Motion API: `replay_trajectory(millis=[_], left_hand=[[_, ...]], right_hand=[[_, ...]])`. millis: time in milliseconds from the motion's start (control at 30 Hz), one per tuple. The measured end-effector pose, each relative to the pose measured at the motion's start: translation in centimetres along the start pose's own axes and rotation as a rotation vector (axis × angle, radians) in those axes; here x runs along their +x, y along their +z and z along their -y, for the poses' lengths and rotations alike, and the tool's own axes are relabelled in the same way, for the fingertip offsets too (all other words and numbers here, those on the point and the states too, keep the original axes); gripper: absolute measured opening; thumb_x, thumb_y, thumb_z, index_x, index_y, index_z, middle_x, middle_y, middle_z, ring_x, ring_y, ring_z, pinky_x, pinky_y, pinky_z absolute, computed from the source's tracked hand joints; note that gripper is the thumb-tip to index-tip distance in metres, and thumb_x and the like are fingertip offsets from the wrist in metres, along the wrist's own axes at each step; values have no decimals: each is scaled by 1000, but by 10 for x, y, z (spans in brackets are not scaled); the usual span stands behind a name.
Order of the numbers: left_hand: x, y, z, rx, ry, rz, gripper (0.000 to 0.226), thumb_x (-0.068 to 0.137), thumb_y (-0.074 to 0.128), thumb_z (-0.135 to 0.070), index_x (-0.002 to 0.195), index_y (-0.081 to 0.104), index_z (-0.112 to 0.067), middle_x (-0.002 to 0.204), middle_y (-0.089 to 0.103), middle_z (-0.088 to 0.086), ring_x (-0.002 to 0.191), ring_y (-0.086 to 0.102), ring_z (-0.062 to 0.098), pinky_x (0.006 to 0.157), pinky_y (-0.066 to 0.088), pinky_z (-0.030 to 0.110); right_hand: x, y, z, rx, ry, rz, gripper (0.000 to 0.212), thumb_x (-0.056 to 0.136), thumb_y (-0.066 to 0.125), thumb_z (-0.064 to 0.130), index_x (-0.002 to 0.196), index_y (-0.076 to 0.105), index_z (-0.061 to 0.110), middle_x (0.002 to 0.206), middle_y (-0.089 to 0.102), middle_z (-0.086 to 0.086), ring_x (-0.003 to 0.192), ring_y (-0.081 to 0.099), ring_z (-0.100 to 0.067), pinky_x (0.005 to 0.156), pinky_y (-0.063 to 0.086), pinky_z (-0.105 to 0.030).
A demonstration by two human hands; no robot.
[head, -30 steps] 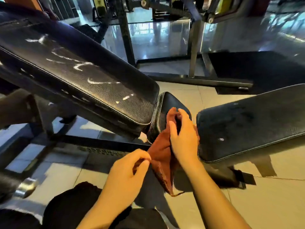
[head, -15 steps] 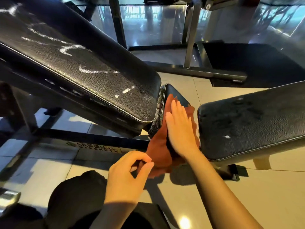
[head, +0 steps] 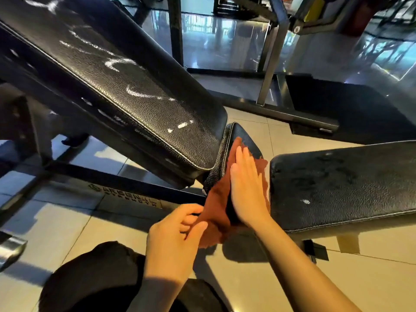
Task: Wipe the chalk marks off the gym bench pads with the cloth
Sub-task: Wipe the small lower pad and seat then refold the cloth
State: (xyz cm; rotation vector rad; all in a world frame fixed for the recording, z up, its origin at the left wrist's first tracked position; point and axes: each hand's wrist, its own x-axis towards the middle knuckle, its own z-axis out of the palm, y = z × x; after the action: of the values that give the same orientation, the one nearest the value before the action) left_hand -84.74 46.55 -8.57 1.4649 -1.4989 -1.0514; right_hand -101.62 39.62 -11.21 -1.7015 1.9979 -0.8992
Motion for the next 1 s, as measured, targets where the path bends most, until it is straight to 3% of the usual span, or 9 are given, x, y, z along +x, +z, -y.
replay_trajectory(millis=[133, 267, 433, 567, 633, 733, 800, 900, 1000], left_hand=[[-16, -4, 25, 20, -152, -55, 36, 80, 75, -7, 69, 67, -40, 70, 69, -17, 67, 66, 3, 64, 54, 20], [-26, 4, 16, 26, -126, -35, 34, 82, 74, -8, 70, 63, -38, 66, 65, -28, 65, 62, -9, 54, 47, 7], [-21, 14, -17, 116, 99, 10, 31, 85, 71, -14, 77, 62, -42, 73, 67, -23, 78, 63, -9, 63, 48, 5], [-24, 6, -4, 20, 2, -34, 36, 81, 73, -6, 69, 70, -40, 74, 69, -19, 70, 65, -1, 62, 54, 17], [-24, 2, 6, -18, -64, -58, 41, 79, 74, -3, 72, 69, -44, 69, 69, -13, 62, 65, 4, 62, 56, 24], [-16, 4, 11, -61, -96, -53, 32, 79, 74, 0, 67, 71, -29, 65, 69, -7, 57, 63, 3, 57, 52, 16], [-9, 14, 3, -133, -93, -22, 26, 80, 72, 2, 75, 71, -24, 67, 71, -8, 60, 65, 2, 55, 49, 11], [3, 28, -13, -105, 11, 29, 21, 82, 72, -4, 80, 71, -25, 74, 71, -12, 67, 67, 2, 57, 50, 10], [9, 29, -13, -53, 40, -2, 24, 81, 72, -4, 76, 70, -28, 72, 70, -12, 65, 66, 2, 57, 50, 12]], right_hand=[[-52, -2, 0, 120, -62, 64, 51, 90, 8, 54, 135, -17, 48, 148, -19, 28, 146, -15, -1, 122, -3, -41], [-10, -13, 2, 99, -98, 47, 62, 99, 13, 42, 154, 1, 16, 163, 4, 0, 150, 1, -17, 122, 5, -44], [17, -16, 7, 49, -87, 60, 54, 106, 21, 26, 155, 2, 10, 163, 5, -5, 150, 3, -23, 122, 6, -42], [-27, -10, -4, 139, -189, 76, 53, 94, 12, 50, 142, -10, 41, 156, -5, 17, 150, -3, -14, 122, 3, -46], [-40, -7, -6, 156, -150, 106, 59, 89, 9, 57, 143, -15, 45, 161, -9, 15, 149, -8, -10, 122, 2, -45], [-1, -7, -11, 75, -89, 149, 64, 90, 7, 52, 150, -6, 35, 163, -4, 5, 149, -8, -12, 120, 2, -49], [34, -10, -12, 22, -77, 116, 66, 96, 9, 48, 156, 6, 20, 163, 4, 1, 150, -1, -16, 119, 8, -53], [53, -12, -14, 39, -80, 67, 54, 107, 19, 30, 156, 1, 16, 164, 1, 2, 150, -3, -15, 121, 4, -48], [32, -14, -16, 115, -50, 73, 53, 107, 21, 29, 153, -4, 19, 162, -2, 6, 149, -4, -11, 122, 1, -45]])
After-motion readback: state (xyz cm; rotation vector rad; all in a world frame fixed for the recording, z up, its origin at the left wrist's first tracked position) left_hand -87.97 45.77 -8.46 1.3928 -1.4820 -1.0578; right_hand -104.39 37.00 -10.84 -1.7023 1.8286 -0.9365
